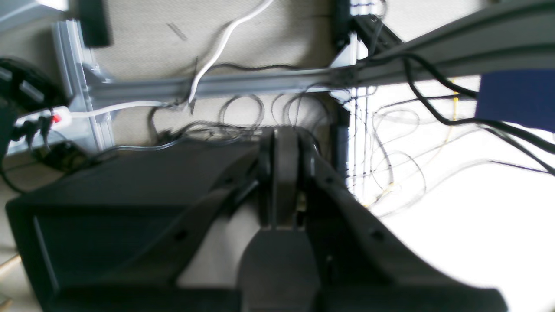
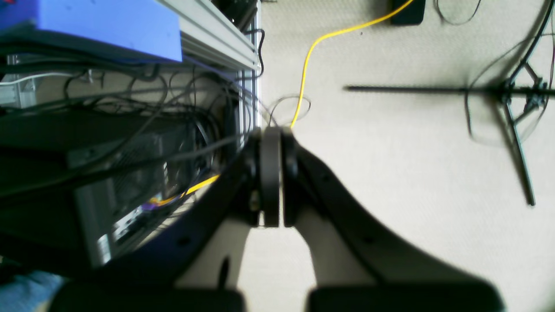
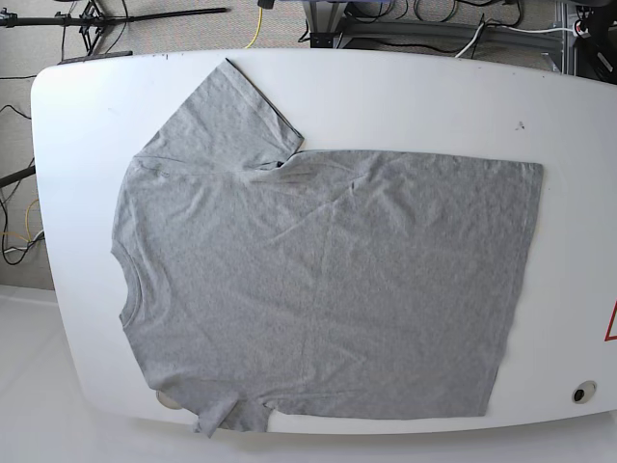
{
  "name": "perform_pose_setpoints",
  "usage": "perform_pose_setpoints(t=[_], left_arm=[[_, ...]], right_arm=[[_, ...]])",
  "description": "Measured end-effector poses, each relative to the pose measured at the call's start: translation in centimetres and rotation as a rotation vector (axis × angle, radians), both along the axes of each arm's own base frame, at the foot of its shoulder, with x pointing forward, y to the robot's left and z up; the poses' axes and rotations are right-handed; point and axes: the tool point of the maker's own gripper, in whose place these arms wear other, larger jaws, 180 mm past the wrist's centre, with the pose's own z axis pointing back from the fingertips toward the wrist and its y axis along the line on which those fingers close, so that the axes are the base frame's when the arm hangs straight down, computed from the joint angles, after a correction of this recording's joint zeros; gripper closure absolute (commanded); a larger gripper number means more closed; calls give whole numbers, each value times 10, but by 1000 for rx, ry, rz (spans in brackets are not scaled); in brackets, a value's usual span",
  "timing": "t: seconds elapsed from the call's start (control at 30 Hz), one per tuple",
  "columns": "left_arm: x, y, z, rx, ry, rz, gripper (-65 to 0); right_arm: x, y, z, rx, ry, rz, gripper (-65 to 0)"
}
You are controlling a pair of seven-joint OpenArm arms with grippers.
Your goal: Fold the T-shirt properly
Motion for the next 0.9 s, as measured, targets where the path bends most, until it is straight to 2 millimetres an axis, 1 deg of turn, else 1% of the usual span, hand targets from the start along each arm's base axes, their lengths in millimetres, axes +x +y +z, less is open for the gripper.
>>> perform_pose_setpoints(t=[0.07, 0.1, 0.23, 0.3, 0.37, 0.4, 0.47, 0.57, 0.7, 0.9], left_arm=[[5, -3, 9, -17, -37, -14, 0], [6, -4, 12, -20, -44, -19, 0], [3, -10, 19, -26, -36, -32, 0], [5, -14, 25, -36, -49, -41, 0], [6, -17, 32, -39, -44, -48, 0], [8, -17, 36, -41, -54, -49, 0], [14, -17, 42, -41, -80, -53, 0], [24, -14, 48, -38, -105, -54, 0], [35, -10, 58, -35, -143, -46, 0], [37, -10, 69, -38, -162, -55, 0]], right_arm=[[5, -5, 9, -1, -25, -3, 0], [4, -7, 11, -5, -21, 4, 0], [2, -14, 18, -15, 16, 6, 0], [6, -16, 23, -12, 14, 6, 0], [5, -19, 31, -6, 39, -19, 0], [8, -20, 37, -4, 27, -29, 0], [18, -20, 49, 4, -30, -25, 0], [16, -21, 53, 8, -16, -24, 0], [26, -22, 65, 12, -64, -28, 0], [40, -19, 83, 17, -132, -10, 0]])
